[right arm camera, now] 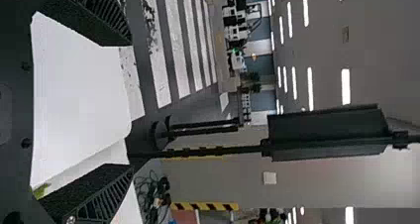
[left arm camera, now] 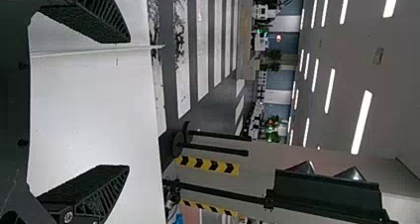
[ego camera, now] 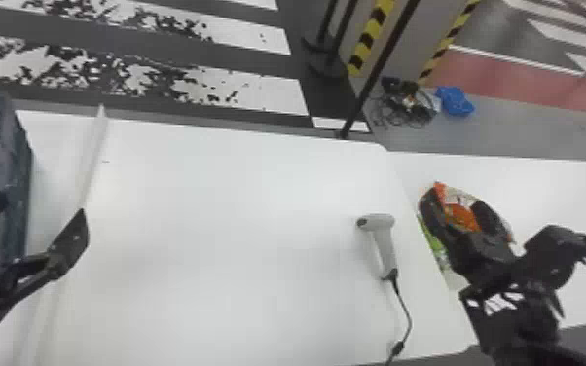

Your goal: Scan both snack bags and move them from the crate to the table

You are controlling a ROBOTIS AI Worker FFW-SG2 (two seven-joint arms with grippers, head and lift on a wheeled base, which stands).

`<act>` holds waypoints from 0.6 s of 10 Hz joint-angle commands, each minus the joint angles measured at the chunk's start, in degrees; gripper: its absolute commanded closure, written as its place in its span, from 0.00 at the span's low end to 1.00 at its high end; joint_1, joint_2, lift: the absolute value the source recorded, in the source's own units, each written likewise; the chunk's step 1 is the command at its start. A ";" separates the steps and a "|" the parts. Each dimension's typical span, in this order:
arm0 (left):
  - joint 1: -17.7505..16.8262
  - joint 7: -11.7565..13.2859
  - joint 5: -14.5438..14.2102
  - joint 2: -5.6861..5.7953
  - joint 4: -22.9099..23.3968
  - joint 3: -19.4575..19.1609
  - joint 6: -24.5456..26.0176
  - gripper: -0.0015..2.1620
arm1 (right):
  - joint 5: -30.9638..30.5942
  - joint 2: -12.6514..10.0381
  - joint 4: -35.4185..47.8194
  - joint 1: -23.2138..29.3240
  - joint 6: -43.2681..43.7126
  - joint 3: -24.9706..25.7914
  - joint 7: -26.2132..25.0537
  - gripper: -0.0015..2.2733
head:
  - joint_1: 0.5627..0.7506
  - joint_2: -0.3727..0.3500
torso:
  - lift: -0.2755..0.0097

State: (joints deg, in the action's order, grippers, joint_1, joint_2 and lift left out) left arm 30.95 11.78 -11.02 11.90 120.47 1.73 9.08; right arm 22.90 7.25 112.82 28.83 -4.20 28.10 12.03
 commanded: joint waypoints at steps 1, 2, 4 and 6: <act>0.69 -0.88 0.04 -0.12 -0.06 0.03 -1.74 0.04 | -5.32 -0.84 1.78 2.98 8.28 -8.15 -1.22 0.02 | 0.70 0.03 | 0.66; 1.21 -1.58 -0.23 -0.47 -0.24 -0.06 -2.97 0.04 | -8.05 -1.28 1.78 3.78 11.27 -12.45 -1.92 0.02 | 0.70 0.06 | 0.66; 1.83 -3.16 -0.67 -1.26 -0.94 0.03 -4.55 0.04 | -12.97 -2.16 1.52 5.62 16.02 -18.17 -2.80 0.02 | 0.70 0.21 | 0.66; 2.71 -4.04 -0.67 -2.32 -1.12 0.11 -7.36 0.04 | -16.31 -3.03 0.91 7.20 19.88 -22.74 -3.68 0.02 | 0.70 0.30 | 0.66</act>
State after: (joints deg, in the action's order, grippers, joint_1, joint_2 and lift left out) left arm 33.40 7.81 -11.69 9.86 119.41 1.80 2.79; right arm 7.34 4.41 113.99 35.47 14.54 6.79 8.34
